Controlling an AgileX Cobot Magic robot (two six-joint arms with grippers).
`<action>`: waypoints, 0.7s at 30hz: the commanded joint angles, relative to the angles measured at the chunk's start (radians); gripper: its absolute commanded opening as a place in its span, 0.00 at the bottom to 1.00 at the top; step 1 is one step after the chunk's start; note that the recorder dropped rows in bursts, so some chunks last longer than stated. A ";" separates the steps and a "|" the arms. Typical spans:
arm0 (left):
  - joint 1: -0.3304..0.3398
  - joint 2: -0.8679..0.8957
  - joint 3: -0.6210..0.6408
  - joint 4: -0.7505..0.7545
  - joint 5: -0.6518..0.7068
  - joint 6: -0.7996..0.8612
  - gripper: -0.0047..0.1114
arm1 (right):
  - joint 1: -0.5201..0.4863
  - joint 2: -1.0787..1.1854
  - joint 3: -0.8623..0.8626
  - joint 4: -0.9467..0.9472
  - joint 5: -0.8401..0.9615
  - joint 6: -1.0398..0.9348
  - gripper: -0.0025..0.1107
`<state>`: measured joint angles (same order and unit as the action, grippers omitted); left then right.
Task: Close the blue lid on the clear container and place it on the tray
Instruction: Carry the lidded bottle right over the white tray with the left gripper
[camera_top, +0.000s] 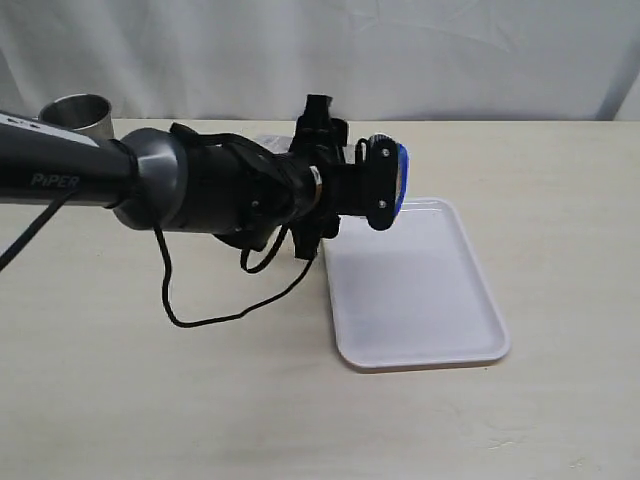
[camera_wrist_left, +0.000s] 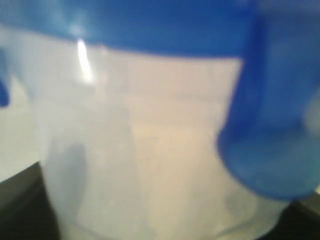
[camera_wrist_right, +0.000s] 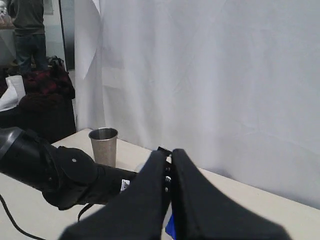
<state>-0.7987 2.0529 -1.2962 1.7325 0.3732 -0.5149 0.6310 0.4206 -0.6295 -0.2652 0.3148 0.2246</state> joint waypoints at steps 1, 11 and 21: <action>-0.050 -0.017 -0.021 0.012 0.197 0.359 0.04 | -0.005 -0.032 0.016 0.017 -0.032 0.006 0.06; -0.079 -0.017 -0.021 0.012 0.272 0.543 0.04 | -0.005 -0.032 0.016 0.040 -0.026 0.006 0.06; -0.090 -0.017 -0.021 0.009 0.150 0.515 0.04 | -0.005 -0.032 0.016 0.041 -0.022 0.006 0.06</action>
<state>-0.8823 2.0509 -1.3057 1.7394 0.5408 0.0218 0.6310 0.3924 -0.6173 -0.2297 0.2972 0.2262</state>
